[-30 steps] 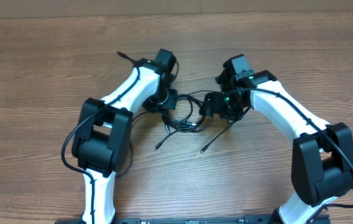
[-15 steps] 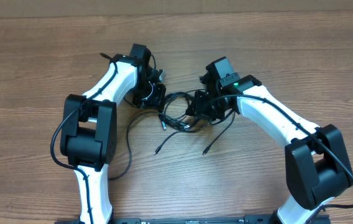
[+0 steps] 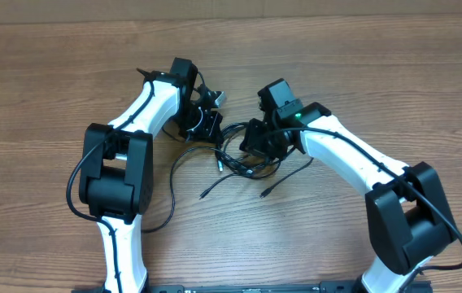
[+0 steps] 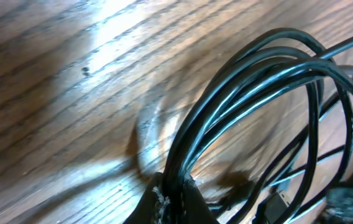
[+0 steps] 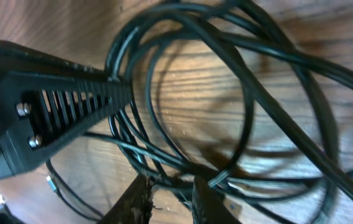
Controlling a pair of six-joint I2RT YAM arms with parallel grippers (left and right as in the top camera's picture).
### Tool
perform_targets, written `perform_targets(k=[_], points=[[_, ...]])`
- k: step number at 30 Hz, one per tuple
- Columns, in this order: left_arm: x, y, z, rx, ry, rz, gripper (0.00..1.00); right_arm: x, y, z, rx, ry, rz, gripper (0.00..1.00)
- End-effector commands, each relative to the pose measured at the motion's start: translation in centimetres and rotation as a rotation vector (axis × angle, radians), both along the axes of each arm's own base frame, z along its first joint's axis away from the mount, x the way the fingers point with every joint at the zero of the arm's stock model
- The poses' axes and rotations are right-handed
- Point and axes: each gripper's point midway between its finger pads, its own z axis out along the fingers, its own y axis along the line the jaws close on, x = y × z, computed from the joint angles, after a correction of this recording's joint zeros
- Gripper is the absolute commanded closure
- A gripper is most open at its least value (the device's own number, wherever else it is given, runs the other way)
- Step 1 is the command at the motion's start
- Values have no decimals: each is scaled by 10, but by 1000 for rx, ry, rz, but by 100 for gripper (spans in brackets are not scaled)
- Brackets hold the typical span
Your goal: Untangle cables
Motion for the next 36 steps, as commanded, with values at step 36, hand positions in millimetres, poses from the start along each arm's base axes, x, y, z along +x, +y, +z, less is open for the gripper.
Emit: perform_targets(k=[36], points=[[-13, -25, 15, -202, 15, -94, 96, -40, -69, -31, -413, 139, -126, 96]])
